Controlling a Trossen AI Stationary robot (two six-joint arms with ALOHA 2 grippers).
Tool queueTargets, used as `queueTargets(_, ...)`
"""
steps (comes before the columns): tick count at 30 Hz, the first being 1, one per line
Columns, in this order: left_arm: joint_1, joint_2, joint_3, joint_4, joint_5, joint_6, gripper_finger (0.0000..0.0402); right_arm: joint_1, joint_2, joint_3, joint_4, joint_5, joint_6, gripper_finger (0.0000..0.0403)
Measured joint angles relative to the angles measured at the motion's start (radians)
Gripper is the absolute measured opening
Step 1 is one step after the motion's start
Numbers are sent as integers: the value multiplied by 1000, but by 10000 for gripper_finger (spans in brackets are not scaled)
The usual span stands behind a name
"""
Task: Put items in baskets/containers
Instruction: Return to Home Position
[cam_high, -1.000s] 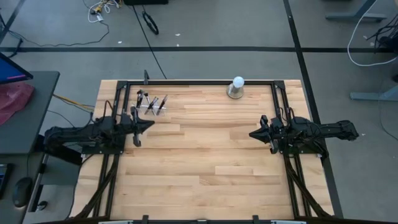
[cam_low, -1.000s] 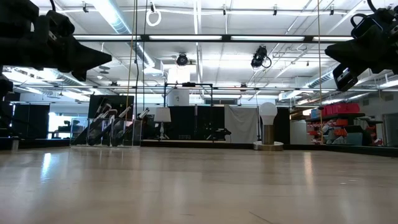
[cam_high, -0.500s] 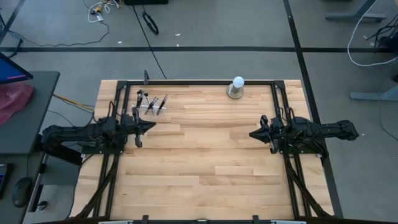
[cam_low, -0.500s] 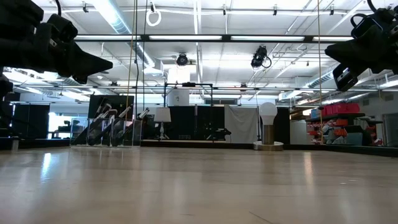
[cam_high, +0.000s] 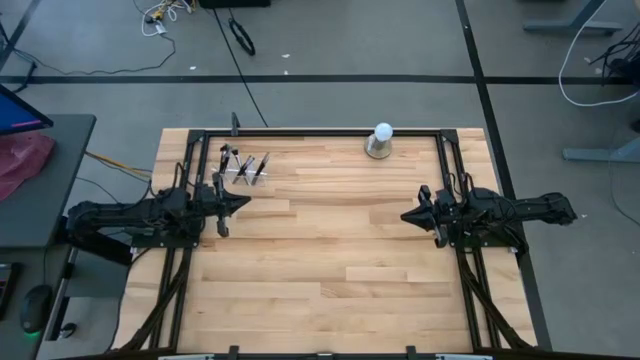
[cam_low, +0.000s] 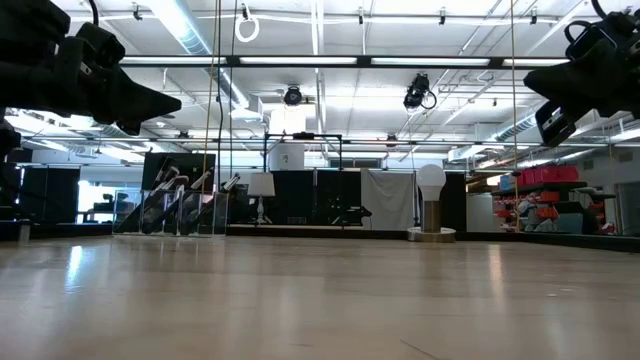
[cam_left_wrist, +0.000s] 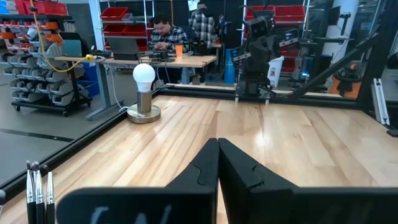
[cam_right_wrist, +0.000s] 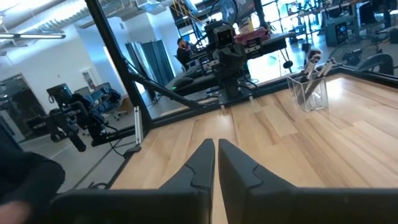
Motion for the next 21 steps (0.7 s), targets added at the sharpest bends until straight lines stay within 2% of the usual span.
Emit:
queueTargets(14, 0, 0, 0, 1, 0, -1, 9, 3, 0, 0, 1, 0, -20, 25)
queueTargets(21, 0, 0, 0, 1, 0, -1, 9, 2, 0, 0, 1, 0, -403, 25)
